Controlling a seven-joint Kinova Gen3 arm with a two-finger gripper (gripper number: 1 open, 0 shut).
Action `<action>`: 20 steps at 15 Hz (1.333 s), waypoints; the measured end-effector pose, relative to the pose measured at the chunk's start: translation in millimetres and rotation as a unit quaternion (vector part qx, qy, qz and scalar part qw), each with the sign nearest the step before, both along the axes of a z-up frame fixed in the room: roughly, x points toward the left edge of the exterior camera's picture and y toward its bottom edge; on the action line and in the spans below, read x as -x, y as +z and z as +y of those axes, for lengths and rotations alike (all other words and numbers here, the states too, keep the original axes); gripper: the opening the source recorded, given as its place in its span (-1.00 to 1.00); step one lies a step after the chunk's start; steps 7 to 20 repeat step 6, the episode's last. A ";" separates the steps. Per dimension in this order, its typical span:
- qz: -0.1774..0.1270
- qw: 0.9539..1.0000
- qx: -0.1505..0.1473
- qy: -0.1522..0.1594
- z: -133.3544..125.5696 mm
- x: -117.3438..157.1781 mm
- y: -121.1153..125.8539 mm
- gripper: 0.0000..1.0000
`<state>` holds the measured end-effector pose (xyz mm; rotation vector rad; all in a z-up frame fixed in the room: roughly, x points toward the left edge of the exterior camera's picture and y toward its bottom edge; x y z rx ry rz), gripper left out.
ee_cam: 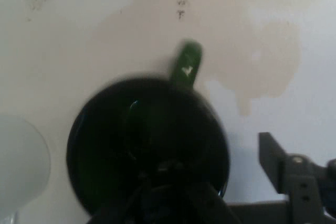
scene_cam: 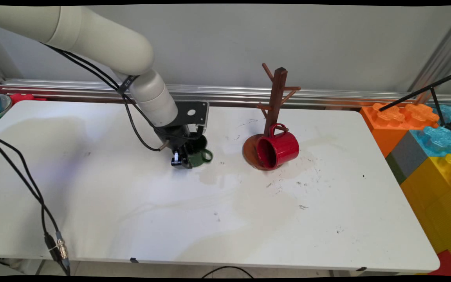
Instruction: Place the picked object on the table
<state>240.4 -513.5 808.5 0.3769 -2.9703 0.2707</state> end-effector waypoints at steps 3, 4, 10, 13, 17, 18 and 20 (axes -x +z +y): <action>0.010 1.000 0.000 -0.004 -1.1 4.1 -0.9 1.00; 0.014 1.000 0.001 -0.005 -1.1 5.4 -0.4 1.00; 0.030 0.999 0.007 -0.008 -0.6 9.7 4.1 1.00; 0.030 0.999 0.007 -0.008 -0.6 9.7 4.1 1.00; 0.030 0.999 0.007 -0.008 -0.6 9.7 4.1 1.00; 0.030 0.999 0.007 -0.008 -0.6 9.7 4.1 1.00; 0.030 0.999 0.007 -0.008 -0.6 9.7 4.1 1.00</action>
